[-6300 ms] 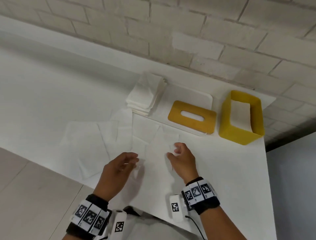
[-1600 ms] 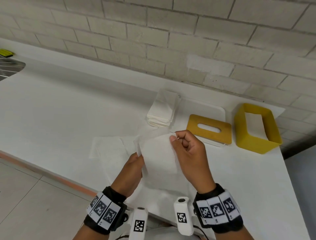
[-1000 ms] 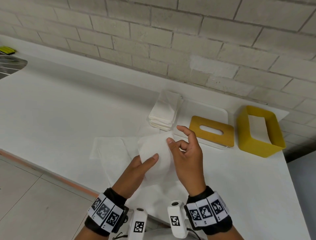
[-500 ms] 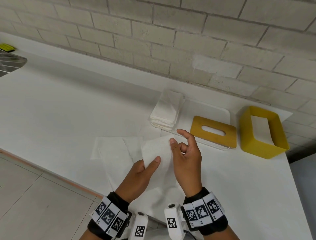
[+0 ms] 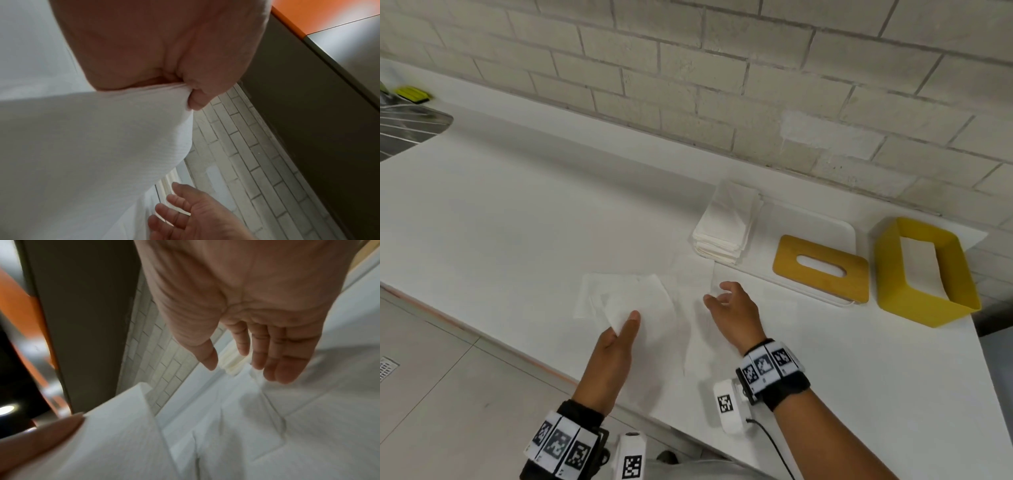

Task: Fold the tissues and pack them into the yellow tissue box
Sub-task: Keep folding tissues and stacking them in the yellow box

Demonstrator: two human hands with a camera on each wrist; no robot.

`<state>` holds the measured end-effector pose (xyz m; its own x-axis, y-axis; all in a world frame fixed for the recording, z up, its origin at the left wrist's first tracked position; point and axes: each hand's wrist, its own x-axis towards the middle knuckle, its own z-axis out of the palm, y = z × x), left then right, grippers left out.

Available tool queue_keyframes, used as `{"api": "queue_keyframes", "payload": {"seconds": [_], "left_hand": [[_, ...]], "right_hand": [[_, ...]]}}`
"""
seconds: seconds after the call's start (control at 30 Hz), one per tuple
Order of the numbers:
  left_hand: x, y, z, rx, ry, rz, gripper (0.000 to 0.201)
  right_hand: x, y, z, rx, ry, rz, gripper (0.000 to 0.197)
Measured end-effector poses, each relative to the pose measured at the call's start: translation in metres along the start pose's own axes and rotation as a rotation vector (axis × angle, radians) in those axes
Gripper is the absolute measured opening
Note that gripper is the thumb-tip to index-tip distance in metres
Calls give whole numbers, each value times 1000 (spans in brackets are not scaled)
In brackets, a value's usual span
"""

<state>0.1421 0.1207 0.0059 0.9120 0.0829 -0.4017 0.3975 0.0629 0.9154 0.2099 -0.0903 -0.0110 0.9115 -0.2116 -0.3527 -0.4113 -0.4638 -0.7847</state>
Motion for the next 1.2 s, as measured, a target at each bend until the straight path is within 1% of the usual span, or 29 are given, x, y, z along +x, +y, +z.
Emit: {"api": "queue_keyframes", "payload": {"seconds": [0.07,0.13,0.17,0.23,0.27,0.3,0.4,0.47,0.53,0.63,0.7,0.8,0.87,0.9,0.97,1.03,1.07,1.17,1.2], "left_hand": [[-2,-2,-9,0,32,-14,66],[-3,-3,-15,-20,71,-48,59],[-3,-4,-18,-33,96,-55,52],[-5,-4,-22,-29,132,-51,31],[-5,-5,-24,-23,139,-55,24],[-5,-5,-25,-22,142,-61,23],[-7,-4,-30,-30,151,-80,26],[-5,-4,-32,-38,149,-74,27],[-3,-2,-30,-35,135,-56,27],[-1,3,-21,-42,72,-40,35],[2,4,-9,-27,17,-22,47],[2,7,16,4,-98,-13,60],[0,12,36,21,-195,-12,59],[-2,15,45,30,-234,-7,53],[-5,22,55,45,-279,17,38],[-7,22,61,38,-295,33,34],[-7,22,63,20,-289,19,34],[-6,17,64,-59,-292,-45,53],[-5,15,63,-79,-288,-58,51]], "right_hand": [[16,-6,11,-62,-12,26,64],[27,-12,19,-106,0,50,70],[32,-16,22,-107,9,66,69],[38,-22,28,-66,32,101,66],[41,-23,29,-32,48,108,63],[43,-24,31,2,61,105,59],[43,-26,33,86,96,60,46],[34,-24,27,186,166,14,38],[21,-23,18,291,245,-62,35],[-7,-24,-1,291,301,-243,48],[-30,-28,-11,245,304,-381,57],[-64,-34,-13,142,213,-554,67],[-76,-32,-10,115,172,-575,72],[-80,-31,-9,114,177,-564,73],[-83,-27,-9,111,197,-569,77],[-88,-23,-12,84,199,-602,80],[-91,-22,-14,79,188,-615,80],[-94,-16,-22,137,155,-615,75],[-93,-14,-24,162,165,-595,72]]}}
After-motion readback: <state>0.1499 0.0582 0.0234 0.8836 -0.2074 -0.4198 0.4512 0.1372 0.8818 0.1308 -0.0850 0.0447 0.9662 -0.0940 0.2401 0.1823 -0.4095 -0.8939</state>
